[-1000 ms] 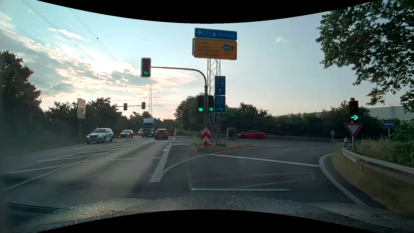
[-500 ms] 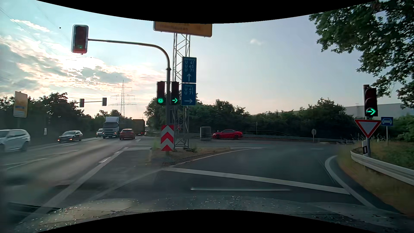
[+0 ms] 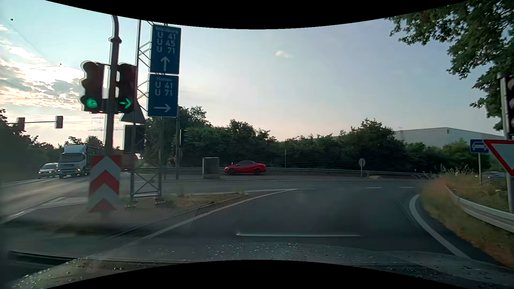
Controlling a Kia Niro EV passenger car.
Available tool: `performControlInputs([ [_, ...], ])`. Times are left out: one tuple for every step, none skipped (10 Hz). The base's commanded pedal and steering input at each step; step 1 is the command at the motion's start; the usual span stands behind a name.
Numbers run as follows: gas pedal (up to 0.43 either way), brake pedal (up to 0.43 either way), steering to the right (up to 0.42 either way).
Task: Follow the waypoints while adhering to traffic rules and regulations
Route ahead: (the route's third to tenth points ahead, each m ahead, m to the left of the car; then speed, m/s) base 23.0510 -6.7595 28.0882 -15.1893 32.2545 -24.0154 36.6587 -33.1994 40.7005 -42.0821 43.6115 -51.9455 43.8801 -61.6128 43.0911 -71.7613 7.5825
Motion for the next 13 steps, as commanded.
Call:
performControlInputs([
  [0.0, 0.0, 0.168],
  [0.0, 0.0, 0.169],
  [0.0, 0.0, 0.17],
  [0.0, 0.0, 0.17],
  [0.0, 0.0, 0.171],
  [0.0, 0.0, 0.173],
  [0.0, 0.0, 0.174],
  [0.0, 0.0, 0.176],
  [0.0, 0.0, 0.179],
  [0.0, 0.0, 0.18],
  [0.0, 0.0, 0.18],
  [0.0, 0.0, 0.181],
  [0.0, 0.0, 0.181],
])
